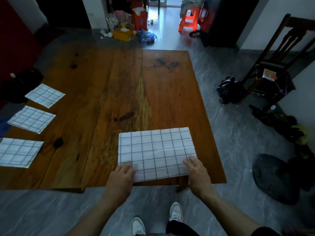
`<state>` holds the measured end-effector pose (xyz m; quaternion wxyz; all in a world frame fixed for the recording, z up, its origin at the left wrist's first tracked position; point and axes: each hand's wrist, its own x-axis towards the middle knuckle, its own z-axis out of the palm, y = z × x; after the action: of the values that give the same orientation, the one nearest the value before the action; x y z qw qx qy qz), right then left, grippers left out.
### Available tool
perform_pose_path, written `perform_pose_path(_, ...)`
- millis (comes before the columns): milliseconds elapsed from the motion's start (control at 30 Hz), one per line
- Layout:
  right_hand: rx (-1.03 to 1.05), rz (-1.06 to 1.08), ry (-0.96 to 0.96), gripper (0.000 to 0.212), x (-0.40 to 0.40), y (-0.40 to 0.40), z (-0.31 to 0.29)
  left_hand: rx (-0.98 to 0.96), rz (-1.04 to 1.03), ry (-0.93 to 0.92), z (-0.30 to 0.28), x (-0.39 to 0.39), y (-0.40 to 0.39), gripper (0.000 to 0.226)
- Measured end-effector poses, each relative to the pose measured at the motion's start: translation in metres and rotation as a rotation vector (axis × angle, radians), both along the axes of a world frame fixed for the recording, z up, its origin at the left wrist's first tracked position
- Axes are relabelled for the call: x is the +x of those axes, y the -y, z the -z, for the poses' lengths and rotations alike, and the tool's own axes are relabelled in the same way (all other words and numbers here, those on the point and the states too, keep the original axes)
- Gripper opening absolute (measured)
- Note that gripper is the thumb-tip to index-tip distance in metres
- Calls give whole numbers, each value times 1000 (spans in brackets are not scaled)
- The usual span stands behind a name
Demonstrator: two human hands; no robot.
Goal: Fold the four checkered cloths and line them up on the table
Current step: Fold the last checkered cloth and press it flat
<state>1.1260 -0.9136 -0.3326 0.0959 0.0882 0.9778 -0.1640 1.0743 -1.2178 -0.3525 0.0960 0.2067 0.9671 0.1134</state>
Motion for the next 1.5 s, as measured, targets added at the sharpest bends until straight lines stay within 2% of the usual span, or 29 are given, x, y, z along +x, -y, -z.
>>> perform_pose_path(200, -80, -149, -45, 48, 15, 36, -2, -14, 73, 69, 0, 2, 23, 71)
perform_pose_path(533, -57, -174, 60, 55, 12, 49, -3, -68, 204, -12, 0, -5, 35, 62)
perform_pose_path(733, -77, -190, 85, 56, 2, 43, -5, -118, 165, -12, 1, 0, 25, 68)
perform_pose_path(1067, 45, -26, -42, 22, 1, 54, -12, 26, 108, -111, -19, -4, 29, 41)
perform_pose_path(1200, 27, -40, -63, 43, 0, 60, -19, 97, 168, -91, -26, -3, 29, 29)
perform_pose_path(1300, -74, -148, -83, 60, -5, 71, -30, 211, 179, -76, -39, -4, 21, 17)
perform_pose_path(1367, -113, -225, -106, 62, -7, 82, -38, 291, 182, -90, -53, -4, 9, 10)
perform_pose_path(1433, -130, -282, -158, 51, -9, 93, -46, 372, 189, -111, -69, -4, -7, 7)
perform_pose_path(1500, -143, -312, -253, 26, -13, 98, -54, 452, 209, -116, -82, -6, -22, 6)
